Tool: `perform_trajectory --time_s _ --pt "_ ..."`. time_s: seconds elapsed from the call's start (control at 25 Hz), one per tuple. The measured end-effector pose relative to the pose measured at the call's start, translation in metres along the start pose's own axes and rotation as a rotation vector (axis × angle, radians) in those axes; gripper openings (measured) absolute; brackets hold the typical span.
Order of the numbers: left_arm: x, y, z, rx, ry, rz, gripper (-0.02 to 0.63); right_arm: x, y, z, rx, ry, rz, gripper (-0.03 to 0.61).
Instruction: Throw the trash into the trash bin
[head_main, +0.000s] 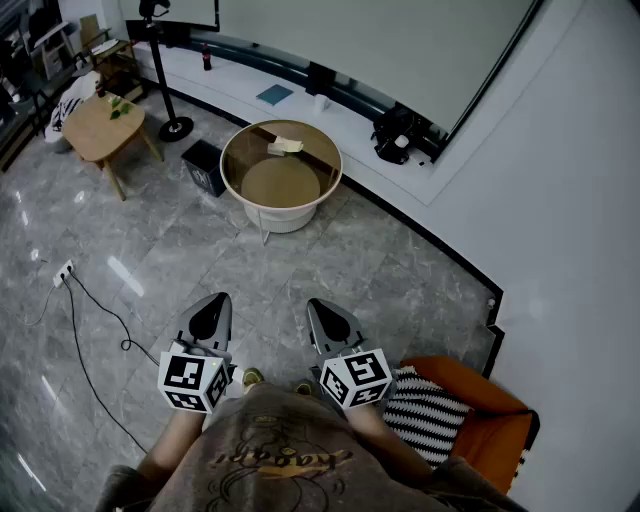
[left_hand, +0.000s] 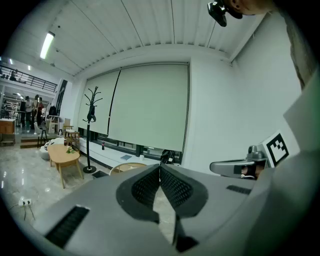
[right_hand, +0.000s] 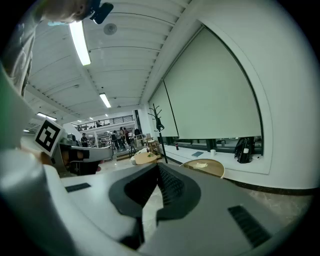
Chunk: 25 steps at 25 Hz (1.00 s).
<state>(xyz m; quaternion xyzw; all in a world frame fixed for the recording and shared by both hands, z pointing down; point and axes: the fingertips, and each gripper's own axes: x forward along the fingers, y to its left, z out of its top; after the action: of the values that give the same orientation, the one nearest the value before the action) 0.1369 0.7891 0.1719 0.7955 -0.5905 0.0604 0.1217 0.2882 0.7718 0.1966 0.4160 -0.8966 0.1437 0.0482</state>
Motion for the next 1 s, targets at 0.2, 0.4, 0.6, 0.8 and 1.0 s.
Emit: perform_trajectory --time_s 0.2,0.4,0.6,0.8,1.0 --pt "0.003 0.008 -0.005 -0.010 -0.001 -0.011 0.020 0.008 0.007 -0.001 0.008 -0.023 0.008 0.018" --pt "-0.002 0.020 -0.011 -0.001 0.013 -0.033 0.020 0.011 0.023 -0.005 0.028 -0.024 0.013 0.018" --pt "-0.006 0.036 -0.014 -0.001 0.013 -0.068 0.020 0.020 0.030 -0.012 0.055 -0.028 -0.034 0.020" --pt "-0.005 0.055 -0.011 -0.026 -0.001 -0.107 0.020 0.036 0.038 -0.011 0.080 -0.052 -0.067 0.019" --pt "0.007 0.074 -0.013 -0.020 0.010 -0.112 0.020 0.055 0.040 -0.002 0.084 -0.076 -0.084 0.019"
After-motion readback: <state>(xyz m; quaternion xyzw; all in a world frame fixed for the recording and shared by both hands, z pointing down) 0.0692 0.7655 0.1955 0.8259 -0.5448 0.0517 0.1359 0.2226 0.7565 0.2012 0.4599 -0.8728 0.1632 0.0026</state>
